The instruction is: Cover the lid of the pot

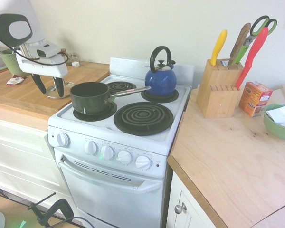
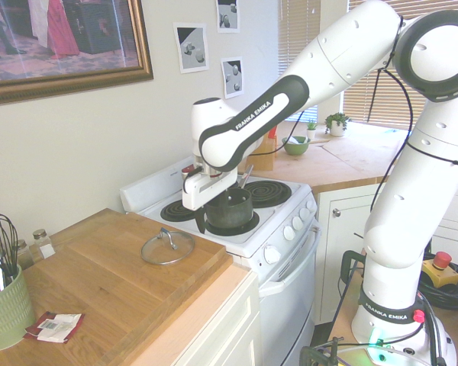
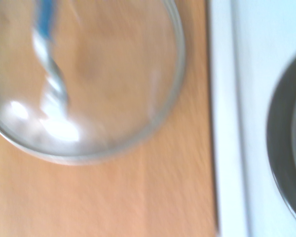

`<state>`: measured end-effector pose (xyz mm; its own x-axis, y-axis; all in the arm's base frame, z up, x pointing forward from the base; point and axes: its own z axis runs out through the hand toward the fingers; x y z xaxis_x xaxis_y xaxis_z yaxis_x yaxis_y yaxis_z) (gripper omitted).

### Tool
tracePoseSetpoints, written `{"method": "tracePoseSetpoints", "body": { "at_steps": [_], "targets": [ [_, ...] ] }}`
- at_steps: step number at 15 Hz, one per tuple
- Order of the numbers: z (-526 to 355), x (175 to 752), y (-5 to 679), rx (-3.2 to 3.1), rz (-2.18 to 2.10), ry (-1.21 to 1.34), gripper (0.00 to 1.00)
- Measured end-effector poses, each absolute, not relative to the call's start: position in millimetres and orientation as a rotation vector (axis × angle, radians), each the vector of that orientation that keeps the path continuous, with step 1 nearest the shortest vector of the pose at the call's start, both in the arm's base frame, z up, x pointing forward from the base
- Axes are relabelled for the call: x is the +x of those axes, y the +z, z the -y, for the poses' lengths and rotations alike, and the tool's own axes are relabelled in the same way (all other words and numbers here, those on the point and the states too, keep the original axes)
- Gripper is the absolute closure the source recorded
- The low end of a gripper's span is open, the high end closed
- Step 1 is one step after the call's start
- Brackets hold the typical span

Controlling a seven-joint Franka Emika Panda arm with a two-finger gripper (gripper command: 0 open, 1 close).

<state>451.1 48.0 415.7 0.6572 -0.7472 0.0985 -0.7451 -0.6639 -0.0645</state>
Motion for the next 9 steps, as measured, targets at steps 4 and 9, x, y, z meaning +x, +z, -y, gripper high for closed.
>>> {"method": "tracePoseSetpoints", "body": {
  "at_steps": [4,9],
  "targets": [
    [-80.0,490.2,429.8,-2.805,-1.341,-0.213,0.00],
    [-104.1,554.0,424.3,-2.799,-1.326,-0.180,0.00]
  ]
}}
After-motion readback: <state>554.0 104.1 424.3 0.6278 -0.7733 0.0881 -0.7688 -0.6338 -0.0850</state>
